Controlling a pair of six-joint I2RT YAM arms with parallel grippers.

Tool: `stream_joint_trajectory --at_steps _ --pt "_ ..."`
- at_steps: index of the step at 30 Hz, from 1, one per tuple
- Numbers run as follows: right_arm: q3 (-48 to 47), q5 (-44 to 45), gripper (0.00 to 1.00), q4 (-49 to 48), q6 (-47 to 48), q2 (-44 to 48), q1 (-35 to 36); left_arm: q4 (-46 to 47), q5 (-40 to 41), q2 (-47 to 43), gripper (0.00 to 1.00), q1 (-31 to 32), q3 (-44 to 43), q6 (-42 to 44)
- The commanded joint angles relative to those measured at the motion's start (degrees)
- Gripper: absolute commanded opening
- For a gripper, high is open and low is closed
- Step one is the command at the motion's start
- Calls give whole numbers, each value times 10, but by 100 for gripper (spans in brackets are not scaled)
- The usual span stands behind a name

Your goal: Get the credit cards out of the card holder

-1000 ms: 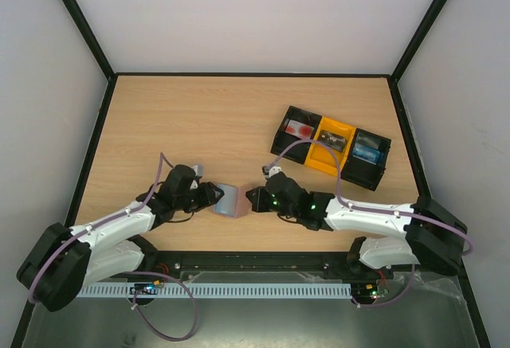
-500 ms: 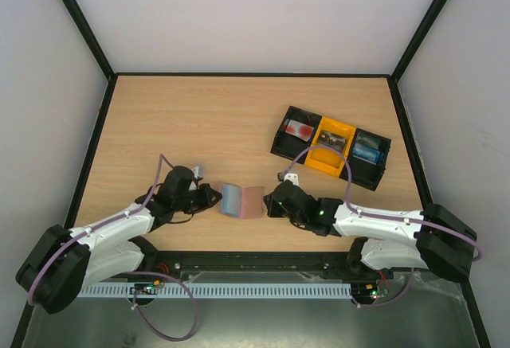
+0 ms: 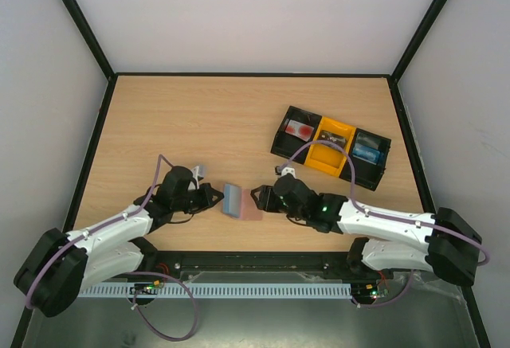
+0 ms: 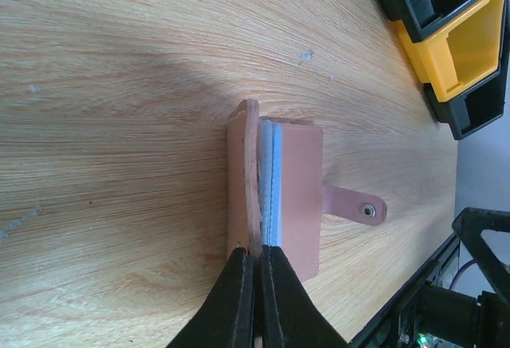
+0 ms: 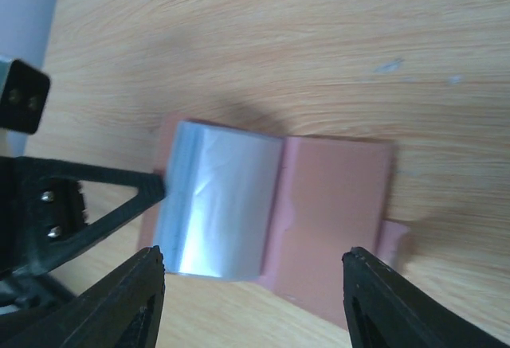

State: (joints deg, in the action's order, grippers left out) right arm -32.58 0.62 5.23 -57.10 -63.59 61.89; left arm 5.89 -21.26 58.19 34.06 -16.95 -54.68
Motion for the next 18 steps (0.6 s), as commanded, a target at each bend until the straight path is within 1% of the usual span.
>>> stream_joint_trajectory --at_steps 1,5,7,8,10,15,18 --pt "-13 -74 61 -81 -17 -42 2 20 -16 8 3 -2 3 -7" --pt "-44 -116 64 -110 -6 -117 2 21 -15 12 3 -2 5 -7" --pt "-57 -121 69 -113 -1 -149 4 19 -13 14 4 -2 6 -7" --pt "-62 -121 73 -112 0 -165 3 18 -13 13 4 -2 7 -6" --pt "-66 -120 77 -112 3 -182 3 16 -14 14 4 -2 8 -6" --pt "-63 -143 82 -130 3 -215 3 21 -16 10 4 -2 9 -10" --pt "-68 -147 82 -130 8 -236 5 24 -16 7 3 -2 10 -14"
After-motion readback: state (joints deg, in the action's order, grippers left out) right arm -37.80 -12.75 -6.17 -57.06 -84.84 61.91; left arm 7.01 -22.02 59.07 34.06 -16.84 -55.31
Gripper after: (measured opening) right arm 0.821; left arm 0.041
